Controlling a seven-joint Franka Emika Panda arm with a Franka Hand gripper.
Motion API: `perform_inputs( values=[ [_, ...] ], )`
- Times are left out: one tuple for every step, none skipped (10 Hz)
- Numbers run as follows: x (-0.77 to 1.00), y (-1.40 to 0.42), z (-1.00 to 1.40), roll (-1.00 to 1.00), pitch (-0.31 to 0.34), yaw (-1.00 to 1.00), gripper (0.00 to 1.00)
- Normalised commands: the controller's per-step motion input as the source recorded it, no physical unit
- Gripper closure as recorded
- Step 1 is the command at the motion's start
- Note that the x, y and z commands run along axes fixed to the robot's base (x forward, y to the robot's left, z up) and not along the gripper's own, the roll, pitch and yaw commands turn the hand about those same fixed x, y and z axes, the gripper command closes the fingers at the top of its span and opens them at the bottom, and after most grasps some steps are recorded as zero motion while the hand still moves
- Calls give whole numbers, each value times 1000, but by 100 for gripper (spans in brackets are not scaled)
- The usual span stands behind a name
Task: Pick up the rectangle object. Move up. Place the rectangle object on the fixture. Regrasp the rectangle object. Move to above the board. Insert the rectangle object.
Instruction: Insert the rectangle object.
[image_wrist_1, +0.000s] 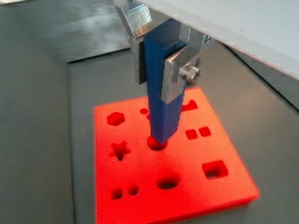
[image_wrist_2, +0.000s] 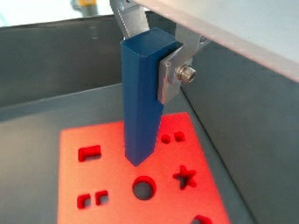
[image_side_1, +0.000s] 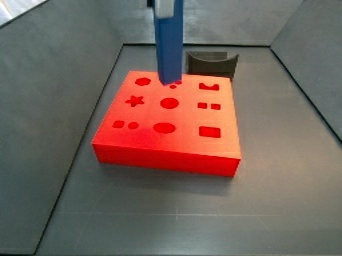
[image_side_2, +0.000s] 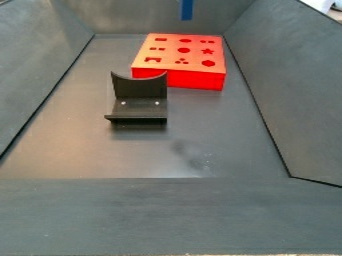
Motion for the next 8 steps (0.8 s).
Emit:
perform_inputs(
  values=[
    [83,-223,-131,-81,-81,-809,100],
    [91,-209,-77,-104,-73,-806,100],
    [166,-271,0,-71,-14,-754,100],
    [217,-249,0,0,0,-549,100],
    [80,0,0,14,36,-66,100],
    [0,0,0,19,24,0,100],
    [23,0,0,0,0,0,100],
    [80,0,0,0,0,0,100]
  ],
)
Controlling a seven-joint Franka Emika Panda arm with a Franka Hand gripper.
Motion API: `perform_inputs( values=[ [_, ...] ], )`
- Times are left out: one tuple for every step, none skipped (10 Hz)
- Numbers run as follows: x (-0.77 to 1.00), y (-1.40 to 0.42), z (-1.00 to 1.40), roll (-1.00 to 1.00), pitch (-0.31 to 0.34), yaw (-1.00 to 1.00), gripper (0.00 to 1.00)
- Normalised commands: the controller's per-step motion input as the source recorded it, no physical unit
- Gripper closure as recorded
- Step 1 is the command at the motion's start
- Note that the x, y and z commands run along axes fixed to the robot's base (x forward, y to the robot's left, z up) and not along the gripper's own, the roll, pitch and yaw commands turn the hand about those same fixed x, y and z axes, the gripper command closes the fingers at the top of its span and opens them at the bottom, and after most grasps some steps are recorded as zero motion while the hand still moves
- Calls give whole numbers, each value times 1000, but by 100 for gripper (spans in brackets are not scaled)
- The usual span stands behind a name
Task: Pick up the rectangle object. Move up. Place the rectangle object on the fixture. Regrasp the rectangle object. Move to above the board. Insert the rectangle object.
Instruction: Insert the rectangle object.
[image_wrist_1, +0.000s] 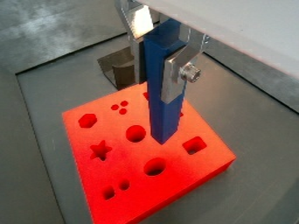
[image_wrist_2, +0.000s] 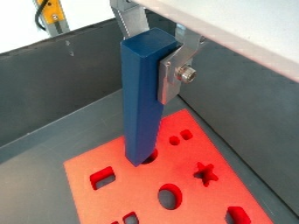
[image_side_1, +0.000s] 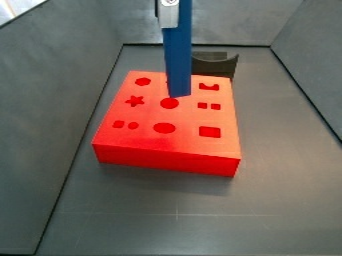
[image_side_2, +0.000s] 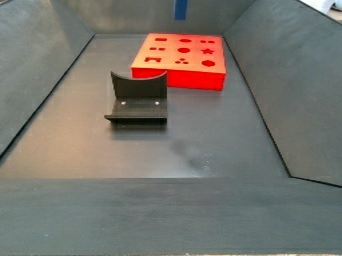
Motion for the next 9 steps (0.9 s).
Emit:
perform_inputs(
  values=[
    [177,-9,0,19,27,-3,100],
    [223,-17,0,26,41,-20,100],
    [251,-26,0,26,41,-31,100],
    [289,-51,0,37,60,-29,100],
    [326,-86,0,53,74,-26,100],
    [326,-89,0,51,71,-23,100],
    [317,-91,0,50,66,-20,100],
    [269,-80,0,39,43,-9,100],
    [183,-34,0,14,11,0,100]
  ],
)
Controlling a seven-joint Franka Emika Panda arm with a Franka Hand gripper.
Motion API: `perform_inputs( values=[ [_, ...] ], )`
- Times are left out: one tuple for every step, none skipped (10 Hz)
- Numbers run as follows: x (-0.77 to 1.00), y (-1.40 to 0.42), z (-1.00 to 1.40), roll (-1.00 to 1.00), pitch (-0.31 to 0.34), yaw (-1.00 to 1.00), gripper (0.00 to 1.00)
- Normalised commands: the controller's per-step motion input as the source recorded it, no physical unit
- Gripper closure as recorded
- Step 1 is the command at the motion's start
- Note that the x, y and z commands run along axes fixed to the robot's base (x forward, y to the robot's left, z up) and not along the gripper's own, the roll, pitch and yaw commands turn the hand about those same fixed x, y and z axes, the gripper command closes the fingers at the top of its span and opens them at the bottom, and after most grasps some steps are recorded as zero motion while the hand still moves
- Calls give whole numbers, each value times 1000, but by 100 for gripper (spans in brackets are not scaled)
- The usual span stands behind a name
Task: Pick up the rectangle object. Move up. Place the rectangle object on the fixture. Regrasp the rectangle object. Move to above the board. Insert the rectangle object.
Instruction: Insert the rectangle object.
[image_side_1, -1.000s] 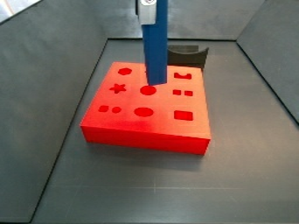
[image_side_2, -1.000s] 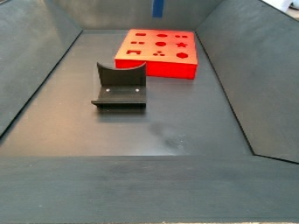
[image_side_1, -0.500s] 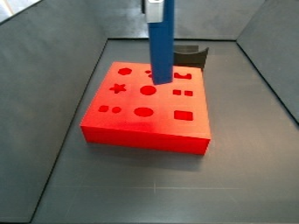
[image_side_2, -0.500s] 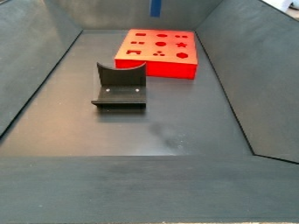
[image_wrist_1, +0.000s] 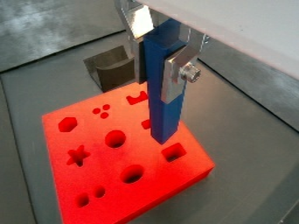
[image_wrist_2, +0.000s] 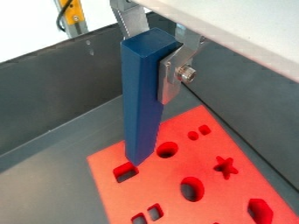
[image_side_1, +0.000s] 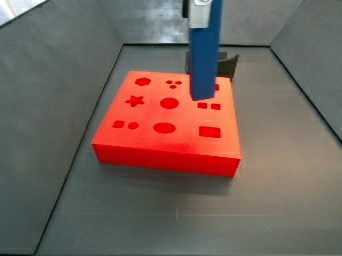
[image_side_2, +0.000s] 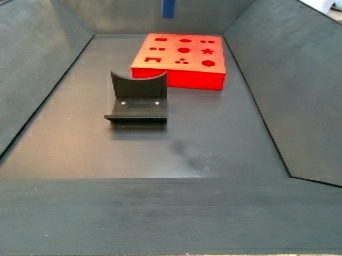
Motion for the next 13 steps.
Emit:
perform_inputs(
  values=[
    [109,-9,0,0,0,0,100],
    [74,-3,0,0,0,0,100],
    [57,0,0,0,0,0,100],
    [57,-3,0,0,0,0,100],
    [157,-3,0,0,0,0,100],
    [223,0,0,0,0,-23,100],
    [257,-6,0,0,0,-37,100],
    [340,-6,0,0,0,-69,100],
    [411,-6,0,0,0,-100,100],
    [443,-17,0,0,0,-109,100],
    [437,-43,-11,0,0,-89,100],
    [437,-86,-29,14,0,-66,100],
    [446,-123,-40,29,0,-46,100]
  ],
)
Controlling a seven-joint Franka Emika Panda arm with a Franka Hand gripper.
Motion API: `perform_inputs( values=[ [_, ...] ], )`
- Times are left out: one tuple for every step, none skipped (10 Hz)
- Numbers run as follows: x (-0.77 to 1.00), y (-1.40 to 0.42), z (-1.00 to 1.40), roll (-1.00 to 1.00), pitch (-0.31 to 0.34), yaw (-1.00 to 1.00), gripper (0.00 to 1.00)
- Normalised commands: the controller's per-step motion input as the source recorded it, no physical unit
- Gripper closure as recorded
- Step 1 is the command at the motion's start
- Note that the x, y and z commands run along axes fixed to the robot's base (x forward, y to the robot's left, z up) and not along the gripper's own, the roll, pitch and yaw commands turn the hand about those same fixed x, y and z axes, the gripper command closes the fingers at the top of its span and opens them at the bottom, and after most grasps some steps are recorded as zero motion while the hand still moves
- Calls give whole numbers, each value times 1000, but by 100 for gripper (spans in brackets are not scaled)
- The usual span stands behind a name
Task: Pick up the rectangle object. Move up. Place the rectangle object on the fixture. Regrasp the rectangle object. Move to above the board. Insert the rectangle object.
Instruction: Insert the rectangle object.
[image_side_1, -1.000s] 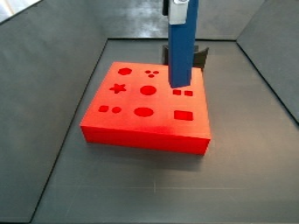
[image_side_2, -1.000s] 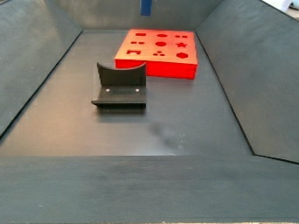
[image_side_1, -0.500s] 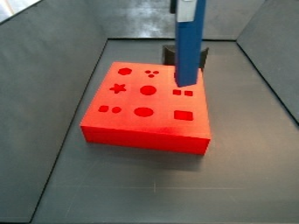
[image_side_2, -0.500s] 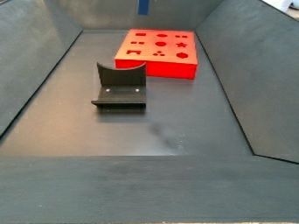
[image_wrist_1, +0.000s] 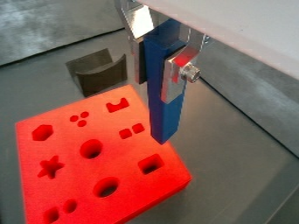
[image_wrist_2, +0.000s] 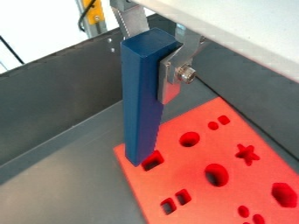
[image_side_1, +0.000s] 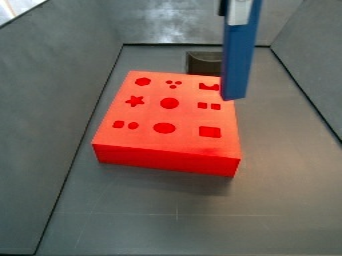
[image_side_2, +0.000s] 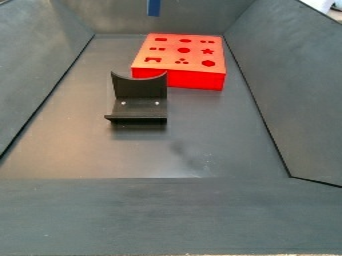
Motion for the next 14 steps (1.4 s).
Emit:
perform_inputs(
  values=[
    [449,-137,-37,36,0,-37,100],
    [400,-123,-17,31,0,-29,100],
    [289,-83,0,7,3,0,100],
    [183,-17,0,0,16,0,100],
    [137,-3,0,0,0,0,100],
    [160,-17,0,0,0,0,100],
    [309,-26,0,0,23,-9,100],
    [331,-40,-29,1,16,-9,100],
    [200,0,-71,4,29,-43,100],
    [0,0,-131,21,4,-77,100],
    [0,0,-3,4,3,-3,100],
    [0,0,0,3,9,0,100],
    [-54,23,0,16,34,-134,100],
    [-163,0,0,66,124,-440,100]
  ],
)
